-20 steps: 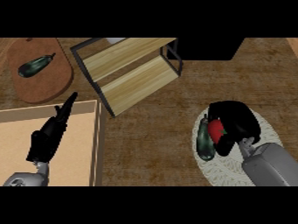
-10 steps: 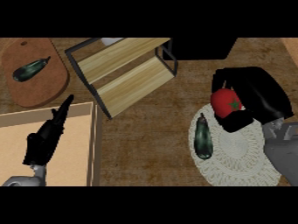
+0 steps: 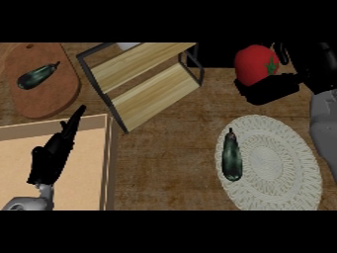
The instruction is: Pick the tomato from the placemat and place it in the tiered shelf
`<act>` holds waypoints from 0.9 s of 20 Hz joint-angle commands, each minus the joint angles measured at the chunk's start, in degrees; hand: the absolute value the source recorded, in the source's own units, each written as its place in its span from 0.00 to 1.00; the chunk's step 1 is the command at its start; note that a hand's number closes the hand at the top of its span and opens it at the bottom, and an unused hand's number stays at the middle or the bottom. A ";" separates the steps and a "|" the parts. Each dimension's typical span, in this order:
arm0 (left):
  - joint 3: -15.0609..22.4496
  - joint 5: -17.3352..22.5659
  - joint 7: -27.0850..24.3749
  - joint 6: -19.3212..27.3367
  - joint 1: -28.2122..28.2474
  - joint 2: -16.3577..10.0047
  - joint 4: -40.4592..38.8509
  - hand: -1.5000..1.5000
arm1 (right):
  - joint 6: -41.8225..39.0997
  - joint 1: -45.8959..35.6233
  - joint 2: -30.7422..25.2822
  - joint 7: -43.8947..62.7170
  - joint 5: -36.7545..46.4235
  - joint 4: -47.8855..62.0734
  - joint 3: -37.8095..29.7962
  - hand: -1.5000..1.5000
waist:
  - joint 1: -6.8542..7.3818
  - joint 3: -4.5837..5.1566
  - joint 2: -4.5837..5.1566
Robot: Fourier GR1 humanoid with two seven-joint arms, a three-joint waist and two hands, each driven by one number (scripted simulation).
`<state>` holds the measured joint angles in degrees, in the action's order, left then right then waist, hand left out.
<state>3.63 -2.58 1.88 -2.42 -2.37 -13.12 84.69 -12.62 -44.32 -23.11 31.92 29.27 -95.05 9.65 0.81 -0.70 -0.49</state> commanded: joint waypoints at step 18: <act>3.32 -2.09 1.22 -1.28 0.24 3.03 -4.35 0.50 | 11.50 -31.66 11.33 -13.61 10.65 51.45 -1.90 1.00 | 2.81 0.80 1.84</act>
<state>4.36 -3.76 1.31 -3.54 -4.48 -12.29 84.13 -2.72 -72.94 -13.79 21.98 38.52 -51.52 7.28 3.24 -0.58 0.61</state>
